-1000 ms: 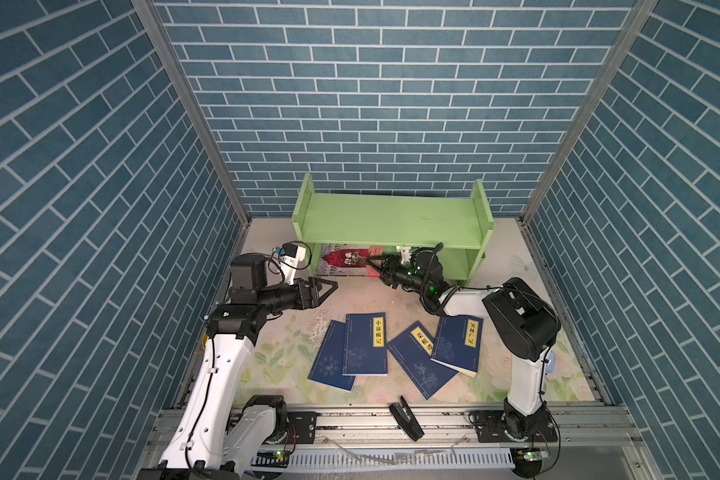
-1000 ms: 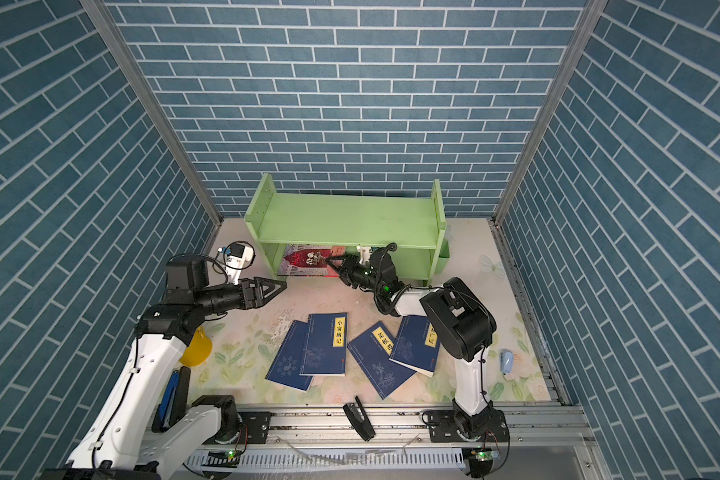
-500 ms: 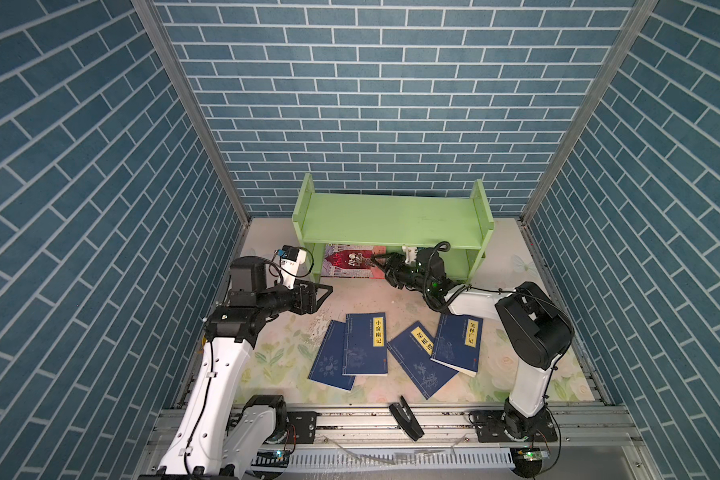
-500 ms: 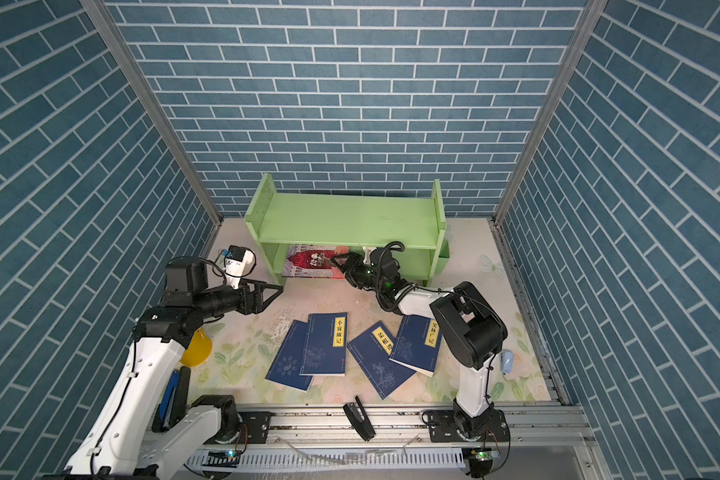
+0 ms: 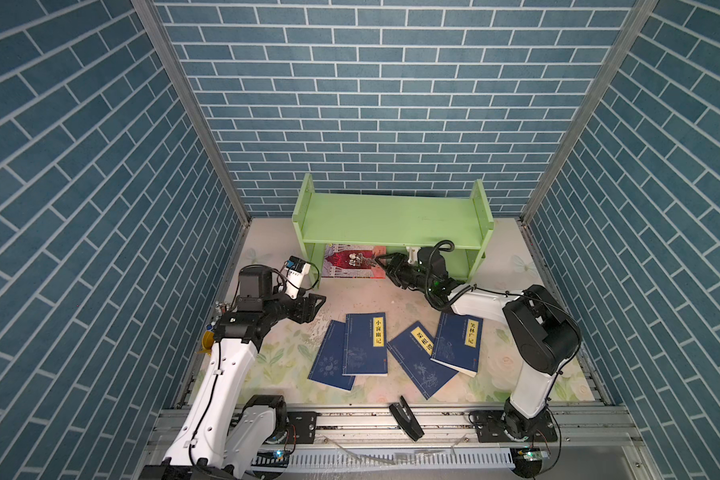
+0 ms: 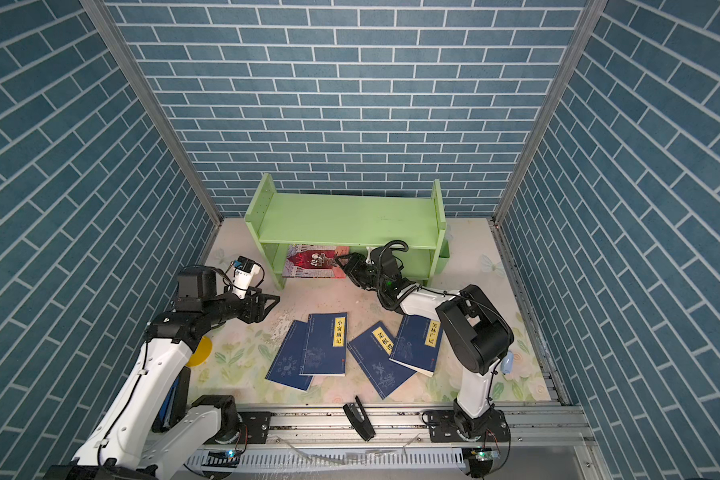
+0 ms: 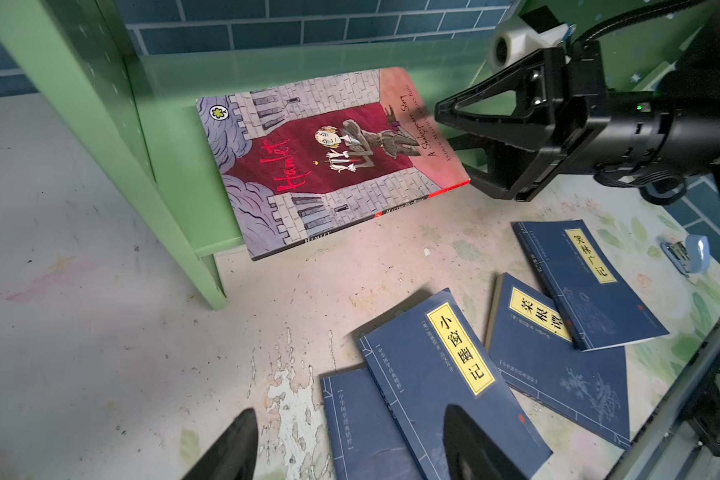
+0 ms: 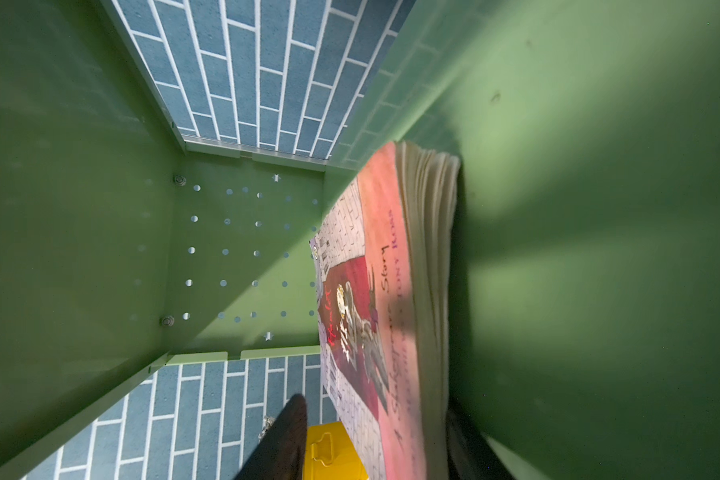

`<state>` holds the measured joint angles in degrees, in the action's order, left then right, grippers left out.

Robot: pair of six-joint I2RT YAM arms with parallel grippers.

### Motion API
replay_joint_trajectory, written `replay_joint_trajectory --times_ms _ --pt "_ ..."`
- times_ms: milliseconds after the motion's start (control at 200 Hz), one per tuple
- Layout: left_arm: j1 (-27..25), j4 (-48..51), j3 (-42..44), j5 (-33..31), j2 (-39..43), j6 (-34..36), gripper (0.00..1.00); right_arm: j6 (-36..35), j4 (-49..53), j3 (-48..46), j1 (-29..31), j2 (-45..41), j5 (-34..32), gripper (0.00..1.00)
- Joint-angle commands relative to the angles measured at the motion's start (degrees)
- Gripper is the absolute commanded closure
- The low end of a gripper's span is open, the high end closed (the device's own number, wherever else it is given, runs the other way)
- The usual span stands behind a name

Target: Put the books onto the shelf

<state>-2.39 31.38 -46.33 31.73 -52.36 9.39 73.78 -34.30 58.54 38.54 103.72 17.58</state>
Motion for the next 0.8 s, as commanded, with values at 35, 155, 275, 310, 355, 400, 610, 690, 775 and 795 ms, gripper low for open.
replay_joint_trajectory --times_ms 35,155,275,310,355,400,610,690,775,795 --pt "-0.57 -3.03 2.13 -3.34 0.06 1.4 0.29 -5.42 6.72 0.43 -0.66 -2.53 -2.68 0.49" --pt "-0.68 -5.23 3.81 -9.51 -0.48 -0.93 0.29 -7.05 9.55 1.02 -0.66 -3.35 -3.3 0.49" --pt "-0.69 -5.77 4.72 -13.65 -1.58 -0.99 0.29 -7.79 10.53 0.95 -0.68 -3.91 -3.74 0.49" --pt "-0.68 -5.96 5.2 -14.31 -1.71 -0.97 0.29 -7.91 10.84 0.87 -0.66 -4.04 -3.91 0.49" --pt "-0.68 -6.3 5.82 -14.49 -1.81 -0.82 0.29 -8.25 10.91 0.57 -0.68 -4.31 -4.28 0.49" --pt "-0.68 -6.94 6.16 -14.37 -1.91 -0.65 0.29 -8.65 10.99 0.35 -0.67 -4.58 -4.7 0.49" --pt "-0.68 -11.4 8.77 -14.84 -2.31 1.86 0.29 -10.41 11.05 0.49 -0.67 -4.81 -5.95 0.55" --pt "-0.68 -14.36 10.11 -15.27 -1.95 3.49 0.29 -11.09 11.1 1.37 -0.69 -4.12 -5.31 0.56" --pt "-0.68 -17.34 11.53 -16.58 -1.75 4.14 0.29 -11.71 11.18 2.37 -0.67 -3.28 -4.84 0.57" --pt "-0.68 -17.88 11.7 -16.76 -1.82 4.27 0.29 -11.79 11.28 2.6 -0.73 -3.06 -4.76 0.57"
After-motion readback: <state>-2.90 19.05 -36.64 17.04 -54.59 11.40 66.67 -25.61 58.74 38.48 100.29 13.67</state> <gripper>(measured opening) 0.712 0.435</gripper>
